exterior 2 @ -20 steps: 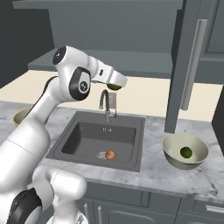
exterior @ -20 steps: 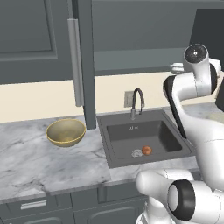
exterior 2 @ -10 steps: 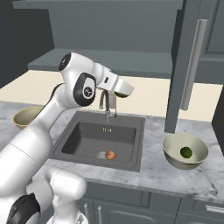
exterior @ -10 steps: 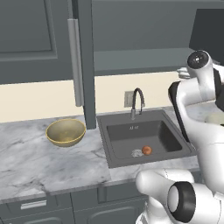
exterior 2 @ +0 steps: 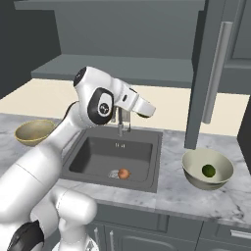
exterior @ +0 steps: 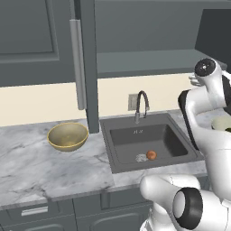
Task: Pick the limes from the cabinet and place them in one bowl. Pick the onion from the sink and place it in the other bowl.
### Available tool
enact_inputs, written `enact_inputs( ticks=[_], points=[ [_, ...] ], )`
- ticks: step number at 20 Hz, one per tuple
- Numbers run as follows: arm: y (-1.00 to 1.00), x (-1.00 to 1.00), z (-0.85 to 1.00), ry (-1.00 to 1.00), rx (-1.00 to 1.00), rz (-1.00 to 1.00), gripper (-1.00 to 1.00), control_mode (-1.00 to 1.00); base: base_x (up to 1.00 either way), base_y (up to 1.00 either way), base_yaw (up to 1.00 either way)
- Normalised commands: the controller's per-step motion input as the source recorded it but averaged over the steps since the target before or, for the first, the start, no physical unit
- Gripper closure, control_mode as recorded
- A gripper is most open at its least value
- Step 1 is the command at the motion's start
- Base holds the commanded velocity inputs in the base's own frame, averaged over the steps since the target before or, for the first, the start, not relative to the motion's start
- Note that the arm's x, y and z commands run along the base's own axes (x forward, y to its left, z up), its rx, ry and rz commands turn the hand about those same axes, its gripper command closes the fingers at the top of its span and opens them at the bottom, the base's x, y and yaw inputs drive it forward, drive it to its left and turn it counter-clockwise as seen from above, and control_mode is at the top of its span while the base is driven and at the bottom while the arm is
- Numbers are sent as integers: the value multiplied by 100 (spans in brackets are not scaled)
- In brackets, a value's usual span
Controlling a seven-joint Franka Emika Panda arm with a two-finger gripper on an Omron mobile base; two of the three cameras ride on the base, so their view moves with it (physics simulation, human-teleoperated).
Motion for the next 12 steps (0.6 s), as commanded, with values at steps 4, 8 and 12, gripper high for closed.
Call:
enact_inputs(
  ticks=[4, 8, 12],
  points=[
    [-24, -11, -15, 0, 3, -10, 100, -100, 0, 0, 0],
    [-23, -7, -18, 0, 3, -8, 100, -100, 0, 0, 0],
    [-22, -2, -27, 0, 1, -7, 100, -100, 0, 0, 0]
  ],
)
